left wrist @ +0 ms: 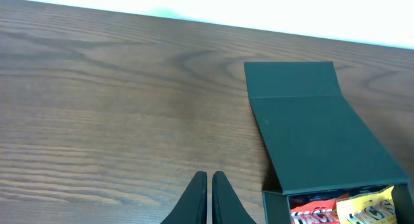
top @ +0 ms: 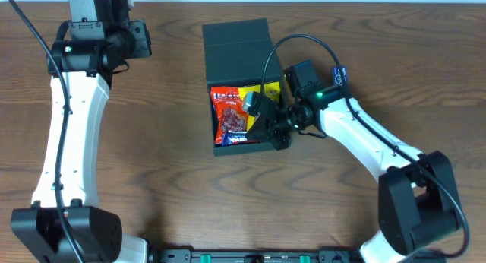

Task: Pack container
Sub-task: 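Lower the Dairy Milk bar into the box's front edge with the right gripper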

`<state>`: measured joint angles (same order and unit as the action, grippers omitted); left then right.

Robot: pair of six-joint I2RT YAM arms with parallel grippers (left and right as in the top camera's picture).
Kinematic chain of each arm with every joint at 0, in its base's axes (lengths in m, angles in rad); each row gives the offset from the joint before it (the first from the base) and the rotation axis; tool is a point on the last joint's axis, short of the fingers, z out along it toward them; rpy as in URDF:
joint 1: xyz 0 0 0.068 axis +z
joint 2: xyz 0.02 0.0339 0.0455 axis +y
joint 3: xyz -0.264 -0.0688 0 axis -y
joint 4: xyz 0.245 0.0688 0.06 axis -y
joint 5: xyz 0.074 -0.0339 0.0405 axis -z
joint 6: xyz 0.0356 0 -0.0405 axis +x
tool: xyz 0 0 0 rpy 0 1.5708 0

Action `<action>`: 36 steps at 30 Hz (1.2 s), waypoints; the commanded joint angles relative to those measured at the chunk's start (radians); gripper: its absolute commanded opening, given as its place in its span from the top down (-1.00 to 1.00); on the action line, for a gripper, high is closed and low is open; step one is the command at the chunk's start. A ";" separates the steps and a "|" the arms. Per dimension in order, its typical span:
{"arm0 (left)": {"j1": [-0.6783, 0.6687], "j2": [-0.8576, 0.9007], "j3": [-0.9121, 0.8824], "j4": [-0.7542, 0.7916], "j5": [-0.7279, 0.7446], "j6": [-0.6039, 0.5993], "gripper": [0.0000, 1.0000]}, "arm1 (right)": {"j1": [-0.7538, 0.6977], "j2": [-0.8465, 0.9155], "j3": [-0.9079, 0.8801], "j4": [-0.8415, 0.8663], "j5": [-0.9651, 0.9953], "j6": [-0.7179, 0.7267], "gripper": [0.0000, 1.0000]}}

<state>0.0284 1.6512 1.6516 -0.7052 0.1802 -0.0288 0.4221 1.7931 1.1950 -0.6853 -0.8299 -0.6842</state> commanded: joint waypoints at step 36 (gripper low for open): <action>0.002 -0.023 0.001 0.003 0.004 -0.001 0.88 | -0.001 0.072 0.063 0.036 -0.034 -0.021 0.97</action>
<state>0.0284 1.6512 1.6516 -0.7048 0.1802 -0.0288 0.4221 1.8584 1.2465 -0.6437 -0.8597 -0.6910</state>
